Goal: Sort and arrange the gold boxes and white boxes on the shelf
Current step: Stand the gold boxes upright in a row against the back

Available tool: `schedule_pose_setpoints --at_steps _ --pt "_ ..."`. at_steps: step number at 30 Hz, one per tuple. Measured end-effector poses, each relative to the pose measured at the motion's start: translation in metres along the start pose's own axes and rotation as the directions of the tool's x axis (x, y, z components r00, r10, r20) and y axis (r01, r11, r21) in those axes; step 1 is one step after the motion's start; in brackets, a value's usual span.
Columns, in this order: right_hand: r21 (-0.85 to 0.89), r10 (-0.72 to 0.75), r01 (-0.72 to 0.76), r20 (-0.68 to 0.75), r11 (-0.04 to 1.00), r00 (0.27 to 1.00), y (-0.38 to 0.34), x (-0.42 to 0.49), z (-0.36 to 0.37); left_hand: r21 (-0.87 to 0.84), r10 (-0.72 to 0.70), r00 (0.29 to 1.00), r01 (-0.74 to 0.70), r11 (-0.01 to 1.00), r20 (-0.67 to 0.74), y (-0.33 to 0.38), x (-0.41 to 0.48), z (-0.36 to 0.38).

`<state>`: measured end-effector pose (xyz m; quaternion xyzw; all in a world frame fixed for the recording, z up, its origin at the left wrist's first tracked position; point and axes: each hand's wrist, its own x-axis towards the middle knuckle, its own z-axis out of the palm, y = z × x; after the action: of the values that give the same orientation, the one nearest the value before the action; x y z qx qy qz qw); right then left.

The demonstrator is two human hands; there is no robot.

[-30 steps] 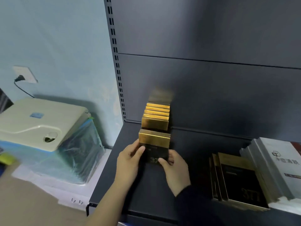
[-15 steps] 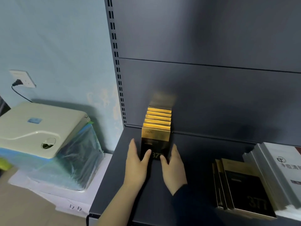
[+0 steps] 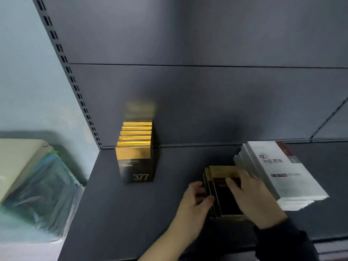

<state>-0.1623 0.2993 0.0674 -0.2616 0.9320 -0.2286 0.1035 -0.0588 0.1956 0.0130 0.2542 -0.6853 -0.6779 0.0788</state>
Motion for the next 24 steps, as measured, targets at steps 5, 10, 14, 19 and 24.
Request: schedule_pose_setpoints --at_steps 5,10,14,19,24 --pt "0.17 0.1 -0.104 0.035 0.98 0.994 0.014 -0.005 0.013 0.121 -0.036 0.998 0.03 0.992 0.05 -0.001 0.013 0.015" --pt "0.271 0.098 -0.123 0.105 0.955 0.99 0.024 0.0 0.007 -0.033 -0.019 0.999 0.021 0.999 0.05 -0.006 0.019 0.012" --pt "0.435 0.077 -0.127 0.132 0.891 0.988 0.026 -0.003 0.009 -0.212 -0.061 0.997 0.051 0.976 -0.045 -0.008 0.017 0.007" --pt "0.644 0.024 -0.053 0.053 0.763 0.998 0.01 -0.003 0.014 -0.362 0.028 0.996 -0.058 0.93 -0.087 -0.005 0.013 -0.02" --pt "0.738 -0.03 -0.098 0.158 0.667 0.987 -0.021 -0.006 0.04 -0.376 0.139 0.986 -0.162 0.912 -0.089 -0.015 -0.001 -0.078"
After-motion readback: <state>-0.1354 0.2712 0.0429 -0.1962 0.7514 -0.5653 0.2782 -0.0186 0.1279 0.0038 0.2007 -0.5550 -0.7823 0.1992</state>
